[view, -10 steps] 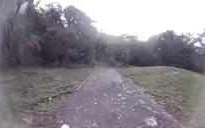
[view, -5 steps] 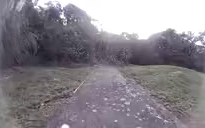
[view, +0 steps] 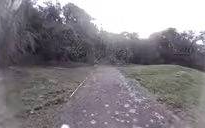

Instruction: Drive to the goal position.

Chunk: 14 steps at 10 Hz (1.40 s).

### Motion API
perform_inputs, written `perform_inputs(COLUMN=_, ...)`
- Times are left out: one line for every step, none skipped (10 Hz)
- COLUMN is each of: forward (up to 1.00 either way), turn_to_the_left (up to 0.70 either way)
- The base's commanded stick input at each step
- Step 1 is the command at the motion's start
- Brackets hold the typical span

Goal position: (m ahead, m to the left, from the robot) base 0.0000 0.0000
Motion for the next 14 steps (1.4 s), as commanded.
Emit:
perform_inputs(forward=0.5, turn_to_the_left=0.0)
perform_inputs(forward=0.5, turn_to_the_left=0.0)
perform_inputs(forward=0.5, turn_to_the_left=0.0)
perform_inputs(forward=0.5, turn_to_the_left=0.0)
perform_inputs(forward=0.5, turn_to_the_left=0.0)
perform_inputs(forward=0.5, turn_to_the_left=-0.2)
perform_inputs(forward=0.5, turn_to_the_left=-0.33)
perform_inputs(forward=0.5, turn_to_the_left=-0.46)
perform_inputs(forward=0.5, turn_to_the_left=0.0)
perform_inputs(forward=0.5, turn_to_the_left=0.0)
perform_inputs(forward=0.5, turn_to_the_left=0.0)
perform_inputs(forward=0.5, turn_to_the_left=0.0)
perform_inputs(forward=0.5, turn_to_the_left=0.0)
perform_inputs(forward=0.5, turn_to_the_left=0.0)
